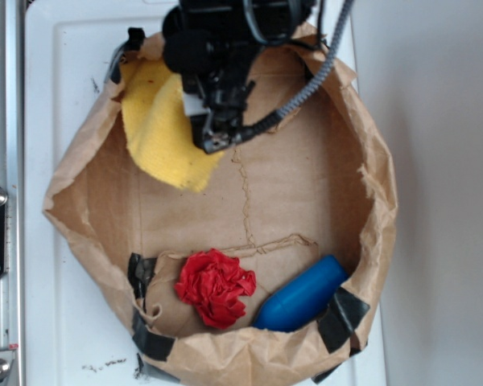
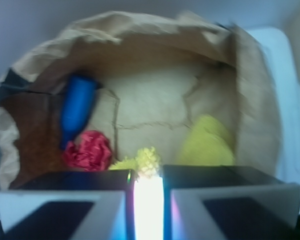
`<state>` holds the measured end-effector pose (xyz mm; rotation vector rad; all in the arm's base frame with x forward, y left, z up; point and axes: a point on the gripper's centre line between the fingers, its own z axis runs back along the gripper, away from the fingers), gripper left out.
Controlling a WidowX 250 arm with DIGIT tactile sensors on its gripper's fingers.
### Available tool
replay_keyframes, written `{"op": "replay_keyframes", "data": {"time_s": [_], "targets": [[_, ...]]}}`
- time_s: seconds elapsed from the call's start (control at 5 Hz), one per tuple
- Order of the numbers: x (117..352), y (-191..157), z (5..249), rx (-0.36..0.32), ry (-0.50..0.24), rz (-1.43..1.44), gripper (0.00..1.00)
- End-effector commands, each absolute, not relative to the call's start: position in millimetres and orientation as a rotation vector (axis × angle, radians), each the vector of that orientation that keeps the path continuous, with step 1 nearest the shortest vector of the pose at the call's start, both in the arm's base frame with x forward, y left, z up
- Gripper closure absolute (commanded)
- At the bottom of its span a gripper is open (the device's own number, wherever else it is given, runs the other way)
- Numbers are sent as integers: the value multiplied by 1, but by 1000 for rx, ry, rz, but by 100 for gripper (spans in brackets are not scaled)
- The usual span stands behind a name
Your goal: Grab the yellow cloth.
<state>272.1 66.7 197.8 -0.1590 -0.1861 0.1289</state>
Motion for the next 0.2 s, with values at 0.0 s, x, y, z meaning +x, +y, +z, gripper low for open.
{"op": "replay_keyframes", "data": {"time_s": [0.0], "targets": [[267,42,209,17,-259,202,100]]}}
